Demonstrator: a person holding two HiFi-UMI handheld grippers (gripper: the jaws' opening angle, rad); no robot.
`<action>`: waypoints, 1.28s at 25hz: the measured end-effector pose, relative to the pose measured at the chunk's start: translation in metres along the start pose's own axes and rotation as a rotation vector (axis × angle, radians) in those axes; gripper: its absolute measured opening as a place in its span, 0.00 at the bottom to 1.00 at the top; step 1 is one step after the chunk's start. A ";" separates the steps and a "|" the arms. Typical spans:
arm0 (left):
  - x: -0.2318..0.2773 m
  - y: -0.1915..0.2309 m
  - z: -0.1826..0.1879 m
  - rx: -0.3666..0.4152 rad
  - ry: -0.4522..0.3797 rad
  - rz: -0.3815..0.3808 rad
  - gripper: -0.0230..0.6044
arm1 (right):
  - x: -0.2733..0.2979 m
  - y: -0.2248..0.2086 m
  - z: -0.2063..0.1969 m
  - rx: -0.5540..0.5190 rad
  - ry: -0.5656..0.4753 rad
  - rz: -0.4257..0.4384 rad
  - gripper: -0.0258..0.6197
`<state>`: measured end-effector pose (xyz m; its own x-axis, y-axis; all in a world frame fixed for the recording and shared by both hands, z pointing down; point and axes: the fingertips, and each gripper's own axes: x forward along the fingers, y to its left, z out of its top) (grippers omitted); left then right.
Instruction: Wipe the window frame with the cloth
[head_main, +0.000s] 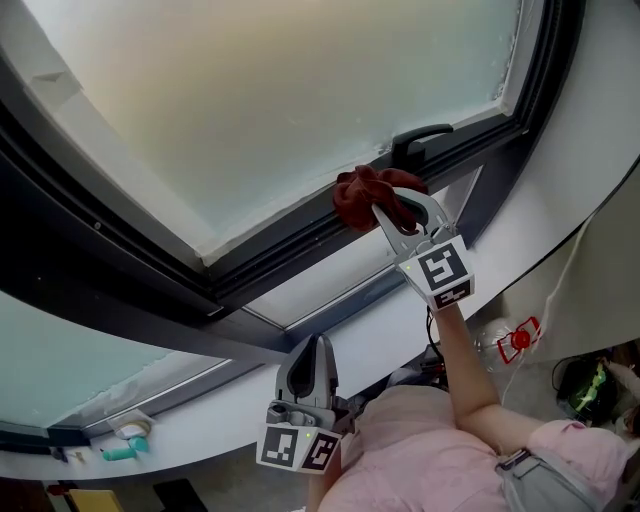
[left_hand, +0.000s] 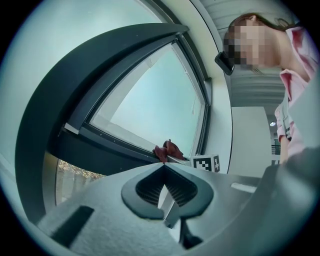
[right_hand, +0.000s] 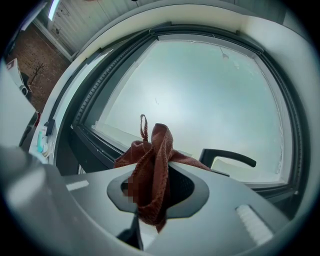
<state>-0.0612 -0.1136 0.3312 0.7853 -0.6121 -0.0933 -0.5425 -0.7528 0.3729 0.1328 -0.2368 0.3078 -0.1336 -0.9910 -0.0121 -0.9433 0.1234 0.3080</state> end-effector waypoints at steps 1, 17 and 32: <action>0.002 -0.001 -0.001 -0.001 0.005 0.000 0.03 | -0.001 -0.002 -0.001 0.003 -0.001 -0.001 0.16; 0.011 -0.007 -0.013 -0.027 0.033 0.016 0.03 | -0.013 -0.048 -0.017 0.007 0.015 -0.064 0.16; -0.030 0.006 -0.001 -0.025 0.012 0.059 0.03 | -0.015 -0.006 -0.006 -0.048 0.070 -0.091 0.15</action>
<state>-0.0871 -0.0994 0.3374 0.7557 -0.6522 -0.0593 -0.5804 -0.7089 0.4007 0.1424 -0.2229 0.3122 -0.0245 -0.9994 0.0238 -0.9347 0.0314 0.3540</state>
